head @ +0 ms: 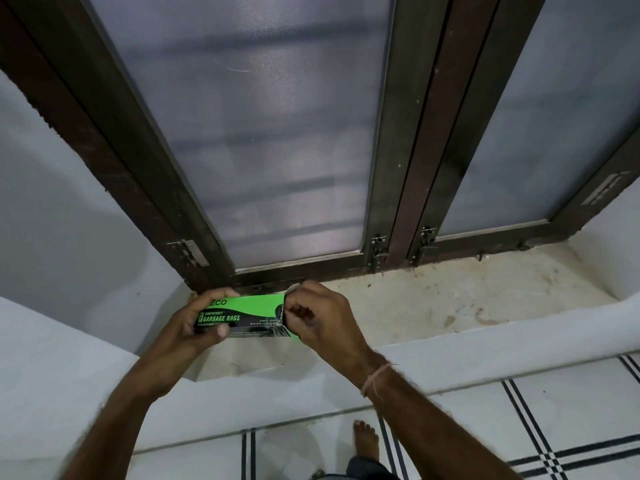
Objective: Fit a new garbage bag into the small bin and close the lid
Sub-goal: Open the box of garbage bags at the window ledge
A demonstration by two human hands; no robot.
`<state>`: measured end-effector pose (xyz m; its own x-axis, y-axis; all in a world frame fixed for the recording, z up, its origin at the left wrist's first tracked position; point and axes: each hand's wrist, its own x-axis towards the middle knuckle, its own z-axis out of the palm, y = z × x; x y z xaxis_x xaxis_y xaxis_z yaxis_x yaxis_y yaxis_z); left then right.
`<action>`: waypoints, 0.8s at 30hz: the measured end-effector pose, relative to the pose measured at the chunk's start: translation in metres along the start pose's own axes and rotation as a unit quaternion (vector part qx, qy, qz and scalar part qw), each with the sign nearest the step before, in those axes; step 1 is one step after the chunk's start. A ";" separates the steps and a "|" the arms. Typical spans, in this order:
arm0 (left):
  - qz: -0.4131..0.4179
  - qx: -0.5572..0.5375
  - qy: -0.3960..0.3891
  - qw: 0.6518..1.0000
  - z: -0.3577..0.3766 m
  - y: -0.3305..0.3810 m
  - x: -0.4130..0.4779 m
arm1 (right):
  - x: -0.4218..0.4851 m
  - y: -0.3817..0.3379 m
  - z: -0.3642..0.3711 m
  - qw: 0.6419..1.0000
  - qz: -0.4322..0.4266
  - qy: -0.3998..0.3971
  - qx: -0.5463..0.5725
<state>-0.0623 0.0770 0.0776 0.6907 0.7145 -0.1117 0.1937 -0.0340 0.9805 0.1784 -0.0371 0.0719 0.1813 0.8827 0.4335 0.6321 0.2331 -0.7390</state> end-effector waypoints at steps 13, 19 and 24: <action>-0.015 -0.051 0.002 0.999 -0.007 -0.017 -0.003 | 0.003 -0.008 0.000 0.998 0.067 -0.014 -0.012; -0.019 -0.057 -0.009 0.998 -0.005 -0.014 -0.001 | 0.010 -0.012 -0.004 0.998 0.048 -0.003 -0.035; -0.008 -0.041 0.028 0.999 -0.005 -0.005 0.003 | 0.015 -0.008 -0.012 0.998 0.040 0.048 -0.024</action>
<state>-0.0648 0.0831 0.0728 0.6480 0.7521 -0.1198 0.1442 0.0333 0.9890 0.1847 -0.0304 0.0908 0.3027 0.8538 0.4236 0.6474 0.1420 -0.7488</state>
